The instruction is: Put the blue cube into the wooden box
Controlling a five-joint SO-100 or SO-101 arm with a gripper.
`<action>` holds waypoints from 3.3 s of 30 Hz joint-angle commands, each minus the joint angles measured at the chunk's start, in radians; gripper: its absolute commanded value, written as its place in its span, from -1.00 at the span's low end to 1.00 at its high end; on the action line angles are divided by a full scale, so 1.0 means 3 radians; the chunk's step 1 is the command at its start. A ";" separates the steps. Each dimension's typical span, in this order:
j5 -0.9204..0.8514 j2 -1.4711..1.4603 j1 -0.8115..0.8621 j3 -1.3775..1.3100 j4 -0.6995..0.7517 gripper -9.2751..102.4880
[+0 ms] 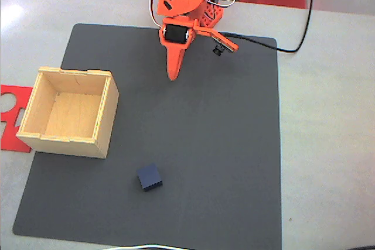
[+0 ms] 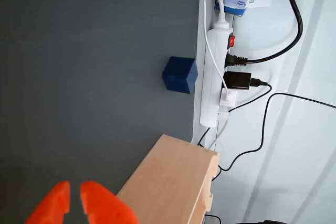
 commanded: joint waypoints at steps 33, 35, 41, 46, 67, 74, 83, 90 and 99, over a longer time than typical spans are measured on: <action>-0.0348 0.0051 0.0087 -0.0128 -0.0256 -0.61; -0.0460 0.0020 0.0138 -0.0107 -0.0399 -0.60; -0.0721 -0.0383 0.0450 -0.0276 -0.0869 -0.55; -0.0624 -0.2424 0.0721 -0.1370 -0.1462 -0.53; -0.1324 -0.6059 0.0435 -0.5676 -0.0056 -0.47; -0.1682 -0.6908 0.0389 -0.6734 0.0424 -0.43; -0.2020 -0.8099 0.0194 -0.8197 0.1140 -0.33; -0.2056 -0.8422 0.0020 -0.8437 0.1145 -0.33; -0.1979 -0.8698 -0.0046 -0.8452 0.1294 -0.30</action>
